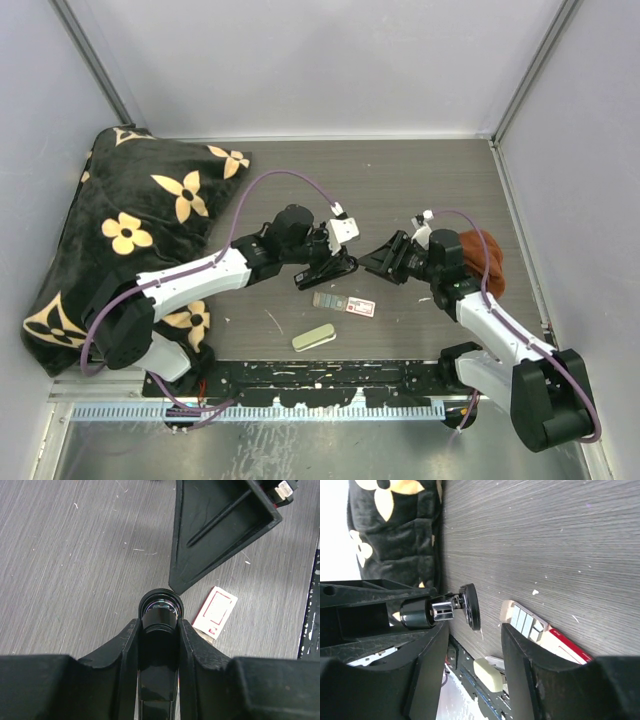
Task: Load the staples into the stapler
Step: Open the stapler at the center of the board.
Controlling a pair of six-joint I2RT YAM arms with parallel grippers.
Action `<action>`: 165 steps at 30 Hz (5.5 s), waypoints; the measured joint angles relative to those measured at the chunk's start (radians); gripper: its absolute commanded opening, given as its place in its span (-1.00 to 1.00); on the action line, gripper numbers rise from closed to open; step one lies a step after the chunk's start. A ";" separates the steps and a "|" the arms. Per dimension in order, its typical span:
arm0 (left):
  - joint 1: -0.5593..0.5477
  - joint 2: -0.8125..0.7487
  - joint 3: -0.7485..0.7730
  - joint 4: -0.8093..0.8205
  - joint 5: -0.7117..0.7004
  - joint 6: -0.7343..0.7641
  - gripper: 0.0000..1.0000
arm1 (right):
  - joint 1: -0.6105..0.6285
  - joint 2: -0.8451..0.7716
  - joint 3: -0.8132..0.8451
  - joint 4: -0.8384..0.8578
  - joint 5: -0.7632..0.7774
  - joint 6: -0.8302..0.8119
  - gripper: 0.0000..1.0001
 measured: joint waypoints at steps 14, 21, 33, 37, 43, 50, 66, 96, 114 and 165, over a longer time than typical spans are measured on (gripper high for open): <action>0.000 -0.028 -0.004 0.003 0.056 -0.033 -0.99 | 0.000 0.045 0.002 0.072 -0.054 0.036 -0.25; 0.000 -0.028 -0.004 0.010 0.071 -0.042 -1.00 | 0.011 0.069 0.002 0.090 -0.069 0.040 -0.33; 0.000 -0.028 -0.004 0.018 0.084 -0.051 -0.99 | 0.082 0.124 0.017 0.119 -0.076 0.045 -0.56; 0.001 -0.027 -0.004 0.015 0.084 -0.052 -0.99 | 0.095 0.143 0.019 0.143 -0.080 0.050 -0.89; 0.005 -0.023 -0.004 0.016 0.085 -0.053 -0.45 | 0.097 0.155 0.021 0.161 -0.079 0.054 -0.99; 0.005 -0.011 0.003 0.037 0.056 -0.096 0.71 | 0.101 0.155 -0.005 0.225 -0.003 0.089 -0.99; -0.006 -0.031 0.068 0.013 -0.341 -0.561 0.91 | 0.237 0.214 -0.010 0.314 0.338 0.062 -0.99; -0.066 0.136 0.191 -0.245 -0.657 -0.808 0.92 | 0.368 0.214 0.035 0.255 0.651 0.013 -0.99; -0.064 0.112 0.152 -0.217 -0.699 -0.787 0.62 | 0.374 0.184 0.035 0.196 0.665 0.006 -0.99; 0.336 -0.105 -0.267 -0.173 -0.658 -0.801 0.53 | 0.301 0.080 -0.037 0.140 0.659 0.061 -0.99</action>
